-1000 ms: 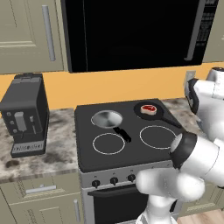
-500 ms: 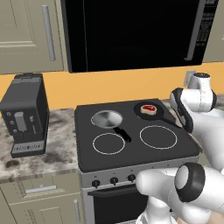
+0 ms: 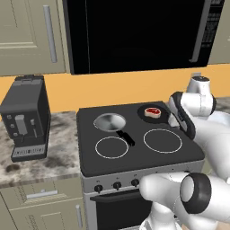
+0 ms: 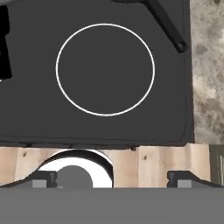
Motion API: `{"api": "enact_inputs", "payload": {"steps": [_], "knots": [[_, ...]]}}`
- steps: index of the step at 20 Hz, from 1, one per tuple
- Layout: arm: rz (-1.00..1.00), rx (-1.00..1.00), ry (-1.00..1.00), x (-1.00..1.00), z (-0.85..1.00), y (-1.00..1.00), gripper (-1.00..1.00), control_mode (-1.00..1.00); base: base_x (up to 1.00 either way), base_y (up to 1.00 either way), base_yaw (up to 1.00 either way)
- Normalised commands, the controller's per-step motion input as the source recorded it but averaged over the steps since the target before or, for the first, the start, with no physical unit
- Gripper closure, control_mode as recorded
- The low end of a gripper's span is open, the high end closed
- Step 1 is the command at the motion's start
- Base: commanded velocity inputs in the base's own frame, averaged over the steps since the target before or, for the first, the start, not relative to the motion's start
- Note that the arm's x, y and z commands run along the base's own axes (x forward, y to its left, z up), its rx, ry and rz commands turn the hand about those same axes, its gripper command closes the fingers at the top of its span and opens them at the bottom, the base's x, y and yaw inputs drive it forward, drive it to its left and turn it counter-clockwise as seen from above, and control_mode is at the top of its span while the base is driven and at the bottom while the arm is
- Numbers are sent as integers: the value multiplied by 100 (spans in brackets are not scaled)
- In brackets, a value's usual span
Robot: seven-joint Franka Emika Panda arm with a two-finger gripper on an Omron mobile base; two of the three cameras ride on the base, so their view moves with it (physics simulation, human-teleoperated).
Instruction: Place one of the steaks on the plate and the other in the bowl. Then place the bowl in the fridge.
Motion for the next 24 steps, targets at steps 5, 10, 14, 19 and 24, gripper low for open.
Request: {"api": "enact_inputs", "payload": {"steps": [5,10,14,19,24], "knots": [[-44,0,-5,35,0,14,-100,-100,0,0,0],[-47,2,-13,16,-1,0,-100,-100,0,0,0],[-44,10,-13,1,-3,0,-100,-100,0,0,0],[-33,10,-7,8,-3,0,-100,-100,0,0,0],[-16,1,3,43,0,0,-100,-100,0,0,0]]}}
